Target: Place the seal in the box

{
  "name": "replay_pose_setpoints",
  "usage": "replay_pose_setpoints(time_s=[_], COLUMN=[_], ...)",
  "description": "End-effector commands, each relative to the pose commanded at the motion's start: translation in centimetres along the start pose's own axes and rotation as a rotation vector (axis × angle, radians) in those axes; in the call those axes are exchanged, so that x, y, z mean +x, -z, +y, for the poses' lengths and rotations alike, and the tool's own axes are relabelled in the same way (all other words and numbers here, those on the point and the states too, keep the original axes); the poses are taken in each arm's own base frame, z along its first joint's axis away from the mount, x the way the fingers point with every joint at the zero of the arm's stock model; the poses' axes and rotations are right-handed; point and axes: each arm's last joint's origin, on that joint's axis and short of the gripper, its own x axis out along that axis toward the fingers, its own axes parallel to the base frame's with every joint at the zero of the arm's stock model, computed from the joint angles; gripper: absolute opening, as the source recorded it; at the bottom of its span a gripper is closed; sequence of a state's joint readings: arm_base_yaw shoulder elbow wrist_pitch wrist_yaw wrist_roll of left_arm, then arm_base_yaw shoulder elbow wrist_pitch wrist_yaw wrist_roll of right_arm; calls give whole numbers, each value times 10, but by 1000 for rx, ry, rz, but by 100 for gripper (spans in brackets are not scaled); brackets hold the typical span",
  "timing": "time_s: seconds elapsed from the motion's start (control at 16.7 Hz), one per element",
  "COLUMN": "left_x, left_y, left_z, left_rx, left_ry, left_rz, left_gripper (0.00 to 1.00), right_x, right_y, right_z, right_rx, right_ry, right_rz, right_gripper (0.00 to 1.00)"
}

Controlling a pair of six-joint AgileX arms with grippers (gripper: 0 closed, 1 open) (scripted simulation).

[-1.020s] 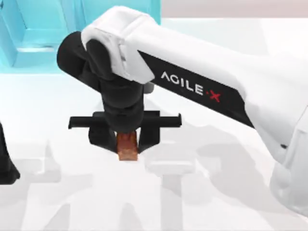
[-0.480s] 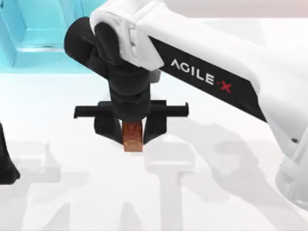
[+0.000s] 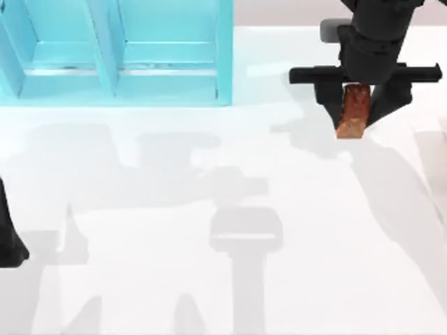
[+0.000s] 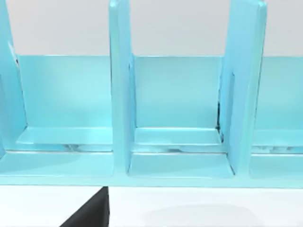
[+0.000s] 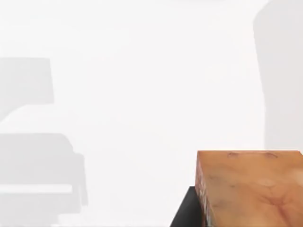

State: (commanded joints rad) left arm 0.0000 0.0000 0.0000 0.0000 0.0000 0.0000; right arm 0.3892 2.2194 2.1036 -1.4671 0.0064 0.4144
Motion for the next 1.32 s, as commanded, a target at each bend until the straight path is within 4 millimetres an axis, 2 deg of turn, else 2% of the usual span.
replay_pose_setpoints(time_s=[0.12, 0.3, 0.42, 0.54, 0.66, 0.78, 1.08, 1.32], left_x=[0, 0, 0, 0, 0, 0, 0, 0], left_y=[0, 0, 0, 0, 0, 0, 0, 0], left_z=[0, 0, 0, 0, 0, 0, 0, 0], left_rx=[0, 0, 0, 0, 0, 0, 0, 0], left_ry=[0, 0, 0, 0, 0, 0, 0, 0], left_rz=[0, 0, 0, 0, 0, 0, 0, 0], left_gripper=[100, 100, 100, 100, 100, 100, 100, 100], right_x=[-5, -10, -14, -16, -17, -18, -17, 8], right_y=[-11, 1, 23, 47, 66, 76, 75, 75], right_z=[-78, -189, -247, -287, -310, -319, -319, -320], right_rx=[-2, -6, -7, -6, -6, -6, -7, -1], right_ry=[1, -1, -4, -6, -6, -7, -7, -4], right_rz=[5, 10, 7, 0, -6, -10, -6, -15], right_gripper=[0, 0, 0, 0, 0, 0, 0, 0])
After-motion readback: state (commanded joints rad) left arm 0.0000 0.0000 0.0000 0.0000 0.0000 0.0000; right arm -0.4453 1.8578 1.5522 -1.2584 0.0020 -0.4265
